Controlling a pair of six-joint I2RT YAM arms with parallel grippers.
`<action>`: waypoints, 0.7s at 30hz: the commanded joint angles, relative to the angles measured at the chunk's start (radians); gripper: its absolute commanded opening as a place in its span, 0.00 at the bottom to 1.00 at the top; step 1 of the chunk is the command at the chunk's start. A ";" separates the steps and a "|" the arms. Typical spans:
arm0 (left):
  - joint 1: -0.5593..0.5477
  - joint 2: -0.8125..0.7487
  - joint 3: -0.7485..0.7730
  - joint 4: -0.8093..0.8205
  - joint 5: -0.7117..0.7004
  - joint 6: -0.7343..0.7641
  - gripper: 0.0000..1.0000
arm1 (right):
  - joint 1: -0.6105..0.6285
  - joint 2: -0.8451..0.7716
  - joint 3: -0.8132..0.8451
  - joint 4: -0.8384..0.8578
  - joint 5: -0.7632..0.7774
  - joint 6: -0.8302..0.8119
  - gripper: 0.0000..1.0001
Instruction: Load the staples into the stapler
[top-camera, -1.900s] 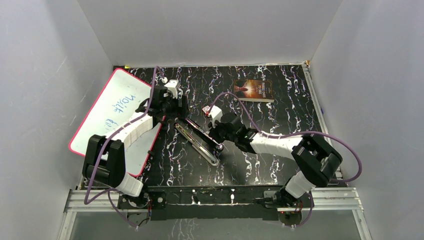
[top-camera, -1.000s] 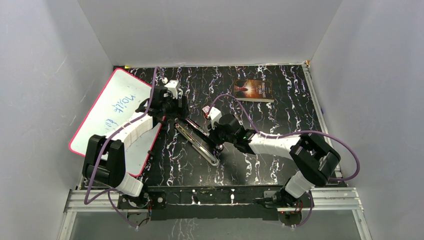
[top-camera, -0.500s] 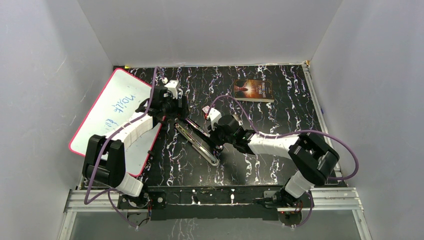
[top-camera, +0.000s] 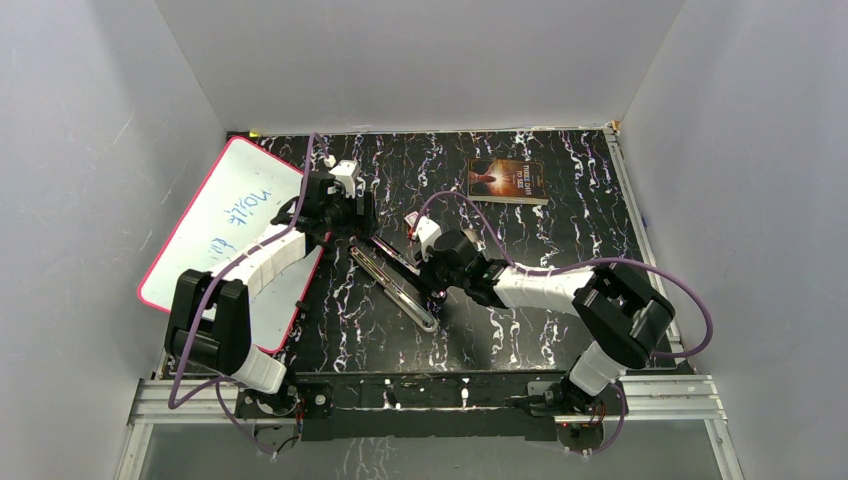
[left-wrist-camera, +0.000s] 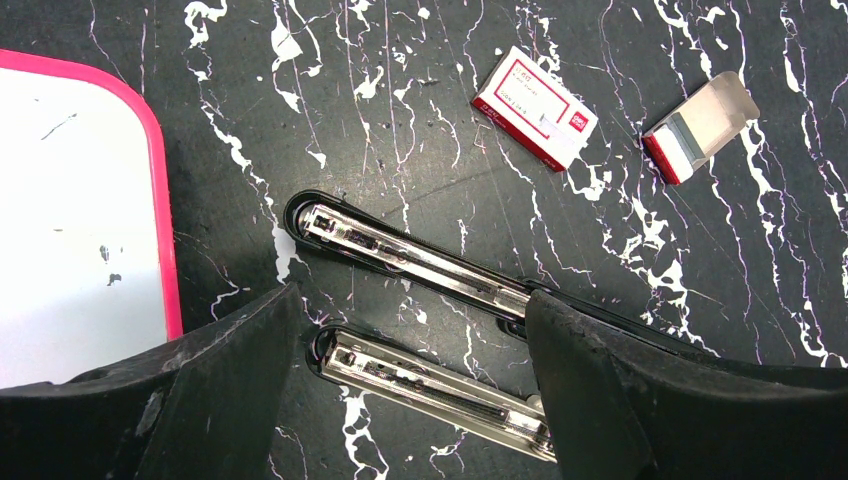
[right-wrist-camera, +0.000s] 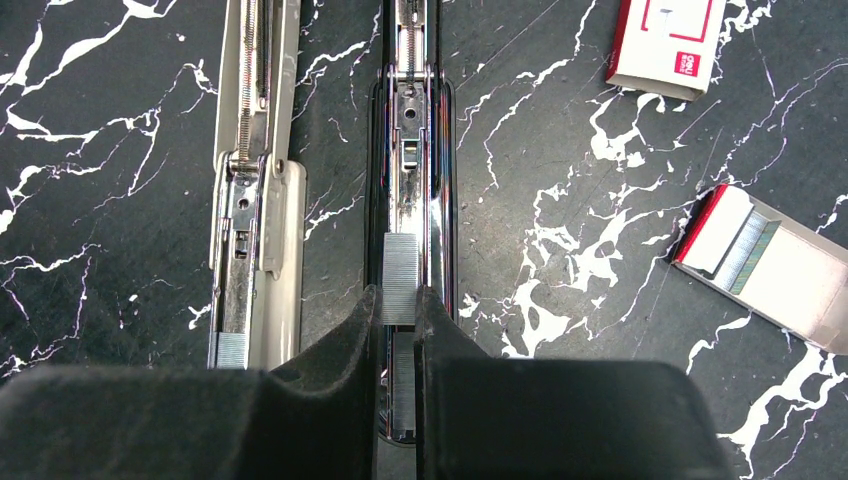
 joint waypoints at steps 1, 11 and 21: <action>0.005 -0.001 0.039 -0.009 0.010 0.006 0.81 | 0.006 -0.005 0.041 0.015 0.018 0.016 0.00; 0.005 -0.001 0.038 -0.007 0.010 0.005 0.81 | 0.005 -0.053 0.030 0.063 0.006 0.043 0.00; 0.004 0.003 0.042 -0.009 0.016 0.003 0.81 | 0.005 -0.055 0.032 0.055 0.030 0.042 0.00</action>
